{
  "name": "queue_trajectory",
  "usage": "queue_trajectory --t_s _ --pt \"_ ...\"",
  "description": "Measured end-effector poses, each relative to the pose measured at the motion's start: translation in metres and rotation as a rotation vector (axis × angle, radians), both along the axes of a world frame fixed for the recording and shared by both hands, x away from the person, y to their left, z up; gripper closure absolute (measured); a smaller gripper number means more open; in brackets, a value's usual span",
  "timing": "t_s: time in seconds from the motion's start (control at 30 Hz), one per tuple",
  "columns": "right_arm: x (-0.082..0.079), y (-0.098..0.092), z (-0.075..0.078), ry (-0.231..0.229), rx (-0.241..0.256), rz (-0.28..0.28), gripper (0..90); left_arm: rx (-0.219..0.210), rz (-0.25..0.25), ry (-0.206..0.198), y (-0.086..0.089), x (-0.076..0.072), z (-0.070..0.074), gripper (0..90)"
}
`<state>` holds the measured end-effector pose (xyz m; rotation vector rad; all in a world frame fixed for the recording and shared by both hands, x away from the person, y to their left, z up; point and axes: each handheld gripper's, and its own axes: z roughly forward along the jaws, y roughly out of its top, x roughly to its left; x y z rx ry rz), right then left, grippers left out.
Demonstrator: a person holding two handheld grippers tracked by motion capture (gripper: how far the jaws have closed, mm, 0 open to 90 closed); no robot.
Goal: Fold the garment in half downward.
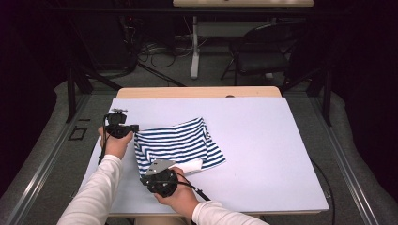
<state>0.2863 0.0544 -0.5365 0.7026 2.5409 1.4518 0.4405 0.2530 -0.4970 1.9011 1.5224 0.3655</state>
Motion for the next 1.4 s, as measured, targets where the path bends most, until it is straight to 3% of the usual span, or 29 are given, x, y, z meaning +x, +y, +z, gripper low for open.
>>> queue_trajectory --t_s 0.43,0.97,1.4 --pt "0.003 -0.006 0.027 -0.018 0.066 -0.016 85.9 0.046 -0.006 -0.009 -0.008 0.009 0.034 87.1" --pt "0.014 -0.037 0.043 -0.015 0.123 -0.07 85.9 0.045 -0.02 -0.024 -0.044 0.028 0.049 87.2" --pt "0.019 -0.057 0.046 -0.01 0.153 -0.102 85.9 0.031 -0.036 -0.027 -0.063 0.037 0.052 87.2"
